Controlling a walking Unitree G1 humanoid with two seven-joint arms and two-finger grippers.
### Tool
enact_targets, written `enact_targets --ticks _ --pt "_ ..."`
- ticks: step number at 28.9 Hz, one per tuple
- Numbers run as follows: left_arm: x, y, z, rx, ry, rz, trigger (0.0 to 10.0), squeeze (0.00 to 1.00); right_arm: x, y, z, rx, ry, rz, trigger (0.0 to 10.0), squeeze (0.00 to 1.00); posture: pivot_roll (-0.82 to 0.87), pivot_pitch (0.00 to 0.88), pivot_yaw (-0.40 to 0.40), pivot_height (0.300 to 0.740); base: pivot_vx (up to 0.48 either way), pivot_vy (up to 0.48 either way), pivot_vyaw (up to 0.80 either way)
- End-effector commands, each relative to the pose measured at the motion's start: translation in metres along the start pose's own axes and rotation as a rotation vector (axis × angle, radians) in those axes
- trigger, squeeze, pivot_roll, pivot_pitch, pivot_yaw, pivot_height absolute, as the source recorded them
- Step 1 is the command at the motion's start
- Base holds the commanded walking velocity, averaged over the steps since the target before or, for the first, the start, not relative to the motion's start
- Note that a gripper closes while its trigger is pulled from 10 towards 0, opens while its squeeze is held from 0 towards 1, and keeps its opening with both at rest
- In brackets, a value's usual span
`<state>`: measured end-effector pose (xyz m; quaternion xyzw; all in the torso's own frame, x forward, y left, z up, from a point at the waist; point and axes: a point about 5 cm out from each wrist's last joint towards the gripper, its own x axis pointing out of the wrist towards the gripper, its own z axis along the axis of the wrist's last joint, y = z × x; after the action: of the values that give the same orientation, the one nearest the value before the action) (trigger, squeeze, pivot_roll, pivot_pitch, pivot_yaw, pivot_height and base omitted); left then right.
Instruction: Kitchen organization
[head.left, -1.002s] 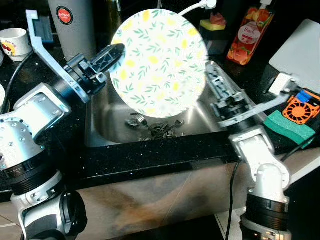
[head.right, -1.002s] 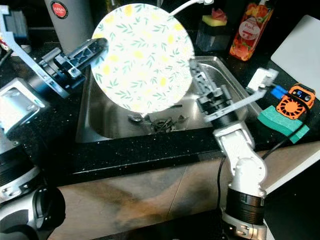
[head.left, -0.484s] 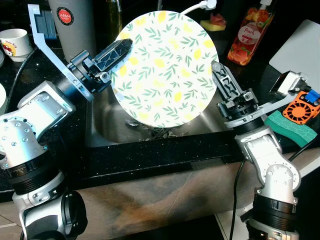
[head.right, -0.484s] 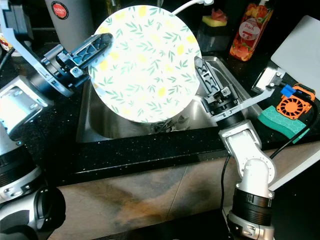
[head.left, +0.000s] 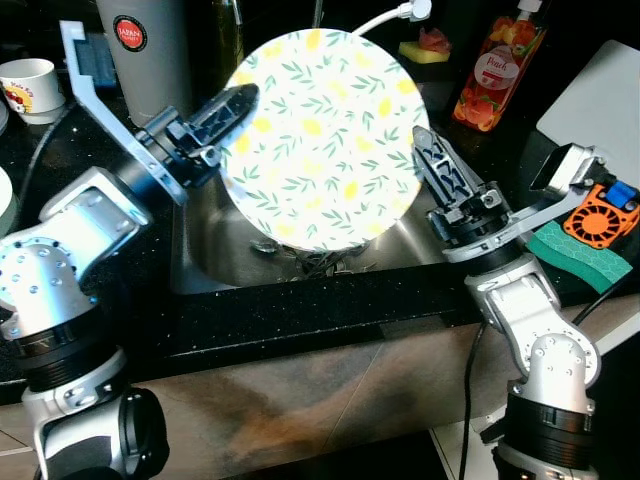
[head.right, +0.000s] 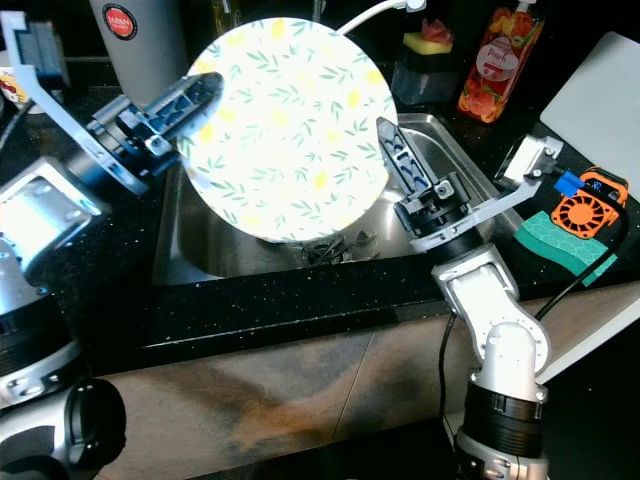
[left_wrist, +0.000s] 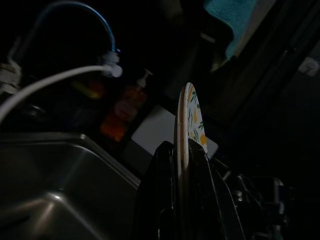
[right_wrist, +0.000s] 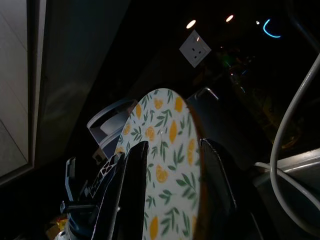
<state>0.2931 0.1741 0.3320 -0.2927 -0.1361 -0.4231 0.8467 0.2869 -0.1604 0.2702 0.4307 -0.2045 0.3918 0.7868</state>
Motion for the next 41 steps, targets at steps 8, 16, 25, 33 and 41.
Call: enact_targets --ticks 8,16,25,33,41 --pt "0.002 -0.003 0.01 0.037 -0.033 -0.016 10.0 0.0 0.001 0.003 0.004 -0.004 -0.021 0.006 10.0 0.0 0.08 0.023 -0.056 0.74 0.0 0.0 0.0" --pt "0.004 -0.005 0.008 0.022 -0.03 -0.034 10.0 0.0 0.002 0.003 -0.004 0.017 0.001 0.009 10.0 0.0 0.08 0.023 -0.056 0.74 0.0 0.0 0.0" --pt "0.007 -0.006 0.004 0.005 -0.026 -0.049 10.0 0.0 0.002 0.002 -0.01 0.03 0.021 0.007 10.0 0.0 0.08 0.015 -0.055 0.74 0.0 0.0 0.0" --pt "0.007 -0.005 0.003 0.004 -0.015 -0.042 10.0 0.0 0.002 0.003 -0.012 0.036 0.029 0.015 10.0 0.0 0.08 0.013 -0.053 0.74 0.0 0.0 0.0" --pt "0.007 -0.004 0.002 0.006 -0.015 -0.045 10.0 0.0 0.002 0.002 -0.014 0.035 0.04 0.012 10.0 0.0 0.09 0.006 -0.054 0.74 0.0 0.0 0.0"
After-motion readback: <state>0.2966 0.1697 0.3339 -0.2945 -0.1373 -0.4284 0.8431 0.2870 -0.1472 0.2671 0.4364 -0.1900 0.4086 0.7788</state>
